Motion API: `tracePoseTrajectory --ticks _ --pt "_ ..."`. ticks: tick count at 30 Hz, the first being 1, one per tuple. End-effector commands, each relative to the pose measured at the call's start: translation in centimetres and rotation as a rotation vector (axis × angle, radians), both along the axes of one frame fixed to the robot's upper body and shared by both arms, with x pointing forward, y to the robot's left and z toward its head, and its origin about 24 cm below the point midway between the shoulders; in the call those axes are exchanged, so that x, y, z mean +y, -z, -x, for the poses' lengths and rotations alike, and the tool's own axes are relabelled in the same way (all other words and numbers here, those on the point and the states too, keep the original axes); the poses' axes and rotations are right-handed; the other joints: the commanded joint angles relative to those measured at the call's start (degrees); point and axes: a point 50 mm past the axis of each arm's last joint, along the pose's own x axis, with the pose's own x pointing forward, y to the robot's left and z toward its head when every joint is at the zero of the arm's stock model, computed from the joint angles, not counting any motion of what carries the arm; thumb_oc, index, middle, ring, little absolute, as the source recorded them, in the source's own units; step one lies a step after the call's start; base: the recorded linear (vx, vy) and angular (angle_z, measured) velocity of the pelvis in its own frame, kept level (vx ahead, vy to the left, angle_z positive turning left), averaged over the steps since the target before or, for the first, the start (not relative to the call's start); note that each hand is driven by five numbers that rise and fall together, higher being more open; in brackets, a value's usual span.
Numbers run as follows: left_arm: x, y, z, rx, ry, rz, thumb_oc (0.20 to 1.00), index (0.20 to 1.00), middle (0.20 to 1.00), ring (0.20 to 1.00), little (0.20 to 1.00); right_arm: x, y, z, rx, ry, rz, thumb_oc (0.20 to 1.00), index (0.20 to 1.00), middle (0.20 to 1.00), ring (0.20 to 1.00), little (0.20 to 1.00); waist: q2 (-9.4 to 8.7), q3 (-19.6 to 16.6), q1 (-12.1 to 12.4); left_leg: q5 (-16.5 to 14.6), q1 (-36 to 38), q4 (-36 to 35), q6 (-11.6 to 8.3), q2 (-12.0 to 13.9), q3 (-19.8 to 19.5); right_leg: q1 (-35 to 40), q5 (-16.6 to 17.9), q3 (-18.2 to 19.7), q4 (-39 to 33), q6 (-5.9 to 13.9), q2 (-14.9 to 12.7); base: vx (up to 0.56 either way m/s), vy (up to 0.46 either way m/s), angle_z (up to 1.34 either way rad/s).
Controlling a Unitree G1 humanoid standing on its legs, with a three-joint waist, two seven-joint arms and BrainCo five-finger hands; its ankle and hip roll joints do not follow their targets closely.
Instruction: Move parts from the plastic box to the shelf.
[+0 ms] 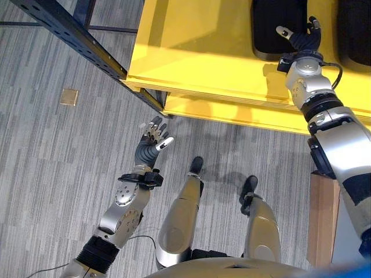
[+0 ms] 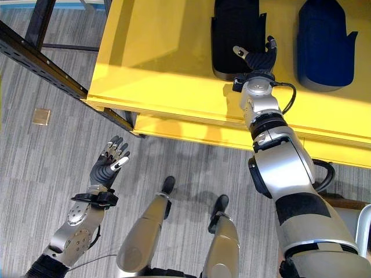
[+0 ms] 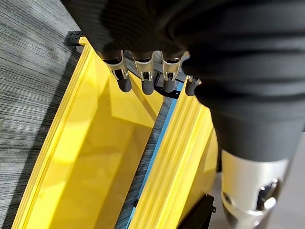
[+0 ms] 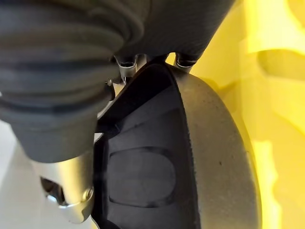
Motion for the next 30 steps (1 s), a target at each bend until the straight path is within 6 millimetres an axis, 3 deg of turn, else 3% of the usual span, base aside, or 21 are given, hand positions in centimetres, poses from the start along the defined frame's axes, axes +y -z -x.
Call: tracePoseTrajectory --ticks 1,30 --pt "0.6 -1.8 -0.1 -0.088 0.003 -0.001 1.0 1.0 1.0 1.0 1.0 3.5 -1.3 -0.3 -0.056 -0.131 -0.065 1.0 1.0 1.0 1.0 1.0 -0.96 1.42 2.65 -3.49 -1.72 1.77 0.73 0.77 1.73 5.66 -8.55 0.64 5.02 -0.94 -0.07 0.0 0.0 0.0" --pt "0.6 -1.7 -0.1 -0.08 -0.001 -0.008 1.0 1.0 1.0 1.0 1.0 4.4 -0.3 -0.3 -0.037 -0.138 -0.149 1.0 1.0 1.0 1.0 1.0 -0.82 1.71 2.85 -4.11 -2.5 2.99 1.24 0.29 2.3 5.48 -8.42 1.19 4.94 -0.82 -0.32 0.0 0.0 0.0"
